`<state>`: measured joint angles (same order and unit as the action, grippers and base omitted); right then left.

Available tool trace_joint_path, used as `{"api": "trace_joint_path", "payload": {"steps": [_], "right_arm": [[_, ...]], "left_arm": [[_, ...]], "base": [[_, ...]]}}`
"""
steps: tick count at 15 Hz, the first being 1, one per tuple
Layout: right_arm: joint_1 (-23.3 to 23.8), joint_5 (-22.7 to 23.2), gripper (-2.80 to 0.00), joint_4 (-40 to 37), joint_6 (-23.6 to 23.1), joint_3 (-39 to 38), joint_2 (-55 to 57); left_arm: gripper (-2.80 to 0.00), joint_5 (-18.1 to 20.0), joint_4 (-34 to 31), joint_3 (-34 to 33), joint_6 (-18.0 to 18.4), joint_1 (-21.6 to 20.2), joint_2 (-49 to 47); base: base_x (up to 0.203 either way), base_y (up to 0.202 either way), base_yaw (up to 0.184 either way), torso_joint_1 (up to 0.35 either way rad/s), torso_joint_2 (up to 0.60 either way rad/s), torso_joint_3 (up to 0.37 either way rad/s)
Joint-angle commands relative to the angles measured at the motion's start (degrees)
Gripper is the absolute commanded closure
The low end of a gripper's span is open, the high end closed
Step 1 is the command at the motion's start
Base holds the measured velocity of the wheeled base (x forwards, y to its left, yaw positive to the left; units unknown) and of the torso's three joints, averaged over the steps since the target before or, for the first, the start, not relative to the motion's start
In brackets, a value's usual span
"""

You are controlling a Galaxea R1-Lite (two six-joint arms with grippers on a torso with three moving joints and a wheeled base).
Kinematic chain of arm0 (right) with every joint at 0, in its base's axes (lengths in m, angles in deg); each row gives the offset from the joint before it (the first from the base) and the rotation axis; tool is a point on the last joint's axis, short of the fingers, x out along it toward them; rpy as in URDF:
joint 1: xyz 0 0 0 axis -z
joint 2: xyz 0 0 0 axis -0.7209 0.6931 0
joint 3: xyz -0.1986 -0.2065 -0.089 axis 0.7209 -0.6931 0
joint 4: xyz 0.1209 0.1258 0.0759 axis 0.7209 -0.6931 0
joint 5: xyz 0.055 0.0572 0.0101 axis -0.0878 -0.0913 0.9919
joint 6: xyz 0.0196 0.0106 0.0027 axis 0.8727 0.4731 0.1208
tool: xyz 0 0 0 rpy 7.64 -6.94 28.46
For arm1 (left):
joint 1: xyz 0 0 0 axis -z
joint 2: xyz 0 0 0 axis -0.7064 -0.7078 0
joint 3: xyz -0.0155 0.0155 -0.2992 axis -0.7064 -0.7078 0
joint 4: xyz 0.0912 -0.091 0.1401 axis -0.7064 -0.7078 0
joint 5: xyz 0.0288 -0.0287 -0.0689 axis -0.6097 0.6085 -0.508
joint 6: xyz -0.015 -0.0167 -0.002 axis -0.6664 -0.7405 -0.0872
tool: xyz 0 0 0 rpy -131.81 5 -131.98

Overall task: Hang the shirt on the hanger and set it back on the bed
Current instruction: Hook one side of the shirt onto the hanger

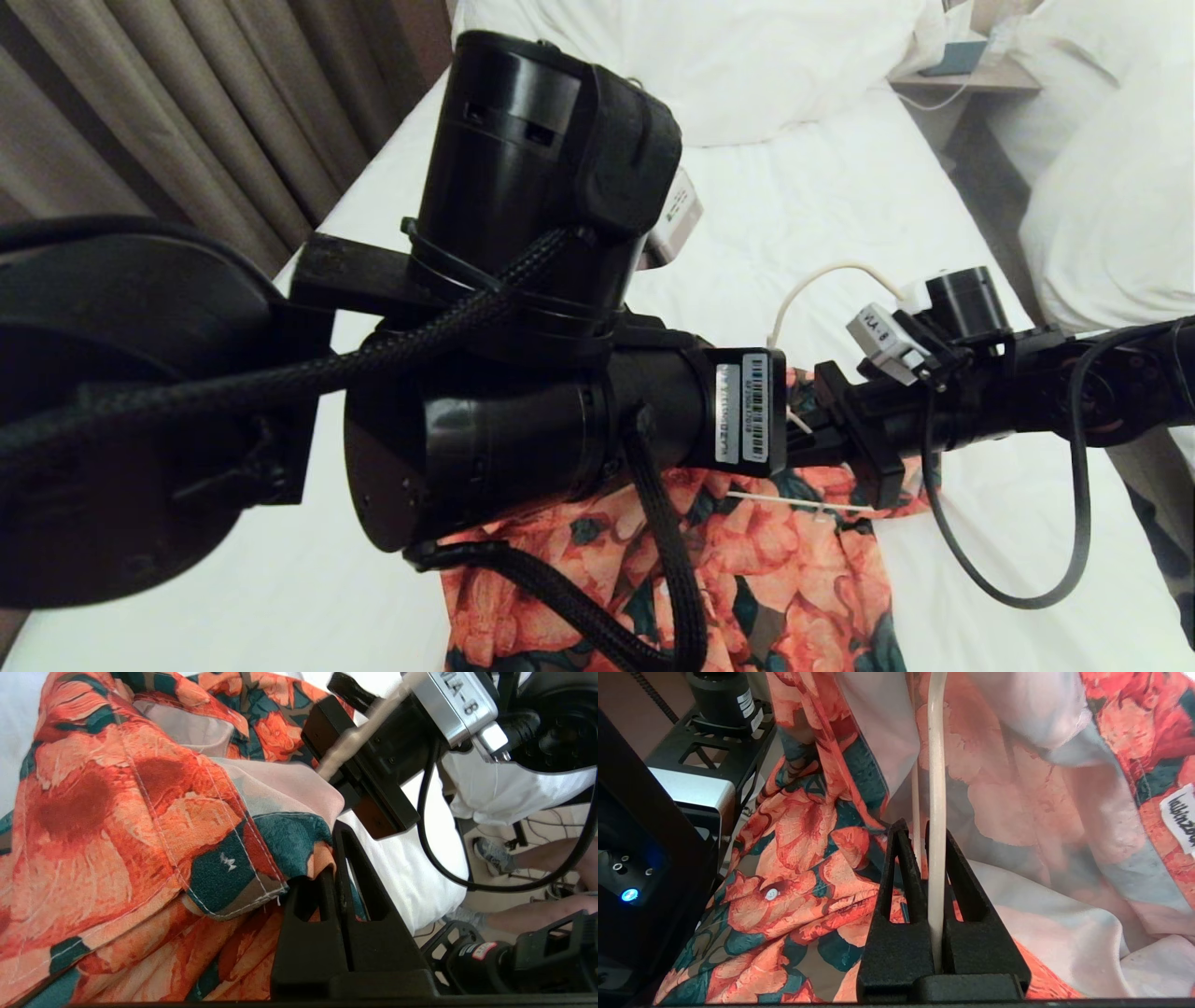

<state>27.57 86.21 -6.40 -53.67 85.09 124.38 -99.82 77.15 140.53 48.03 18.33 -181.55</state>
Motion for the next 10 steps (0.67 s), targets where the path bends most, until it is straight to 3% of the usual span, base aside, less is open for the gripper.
{"api": "trace_joint_path", "payload": {"steps": [1, 7, 10], "right_arm": [[0.1, 0.4, 0.0, 0.06, -0.29, 0.17, 0.55], [0.25, 0.94, 0.0, 0.06, -0.23, 2.67, 2.77], [0.37, 1.1, 0.0, 0.06, 0.1, 4.29, 3.91]], "left_arm": [[-2.8, -0.2, -0.05, -0.57, -0.17, 1.18, -0.56], [-2.8, -1.34, -0.44, -2.25, -0.14, 5.17, 0.33], [-2.8, -1.29, -1.54, -6.23, -0.1, 10.23, 2.12]], "base": [[0.0, 0.0, 0.0, 0.0, 0.0, 0.0], [0.0, 0.0, 0.0, 0.0, 0.0, 0.0], [0.0, 0.0, 0.0, 0.0, 0.0, 0.0]]}}
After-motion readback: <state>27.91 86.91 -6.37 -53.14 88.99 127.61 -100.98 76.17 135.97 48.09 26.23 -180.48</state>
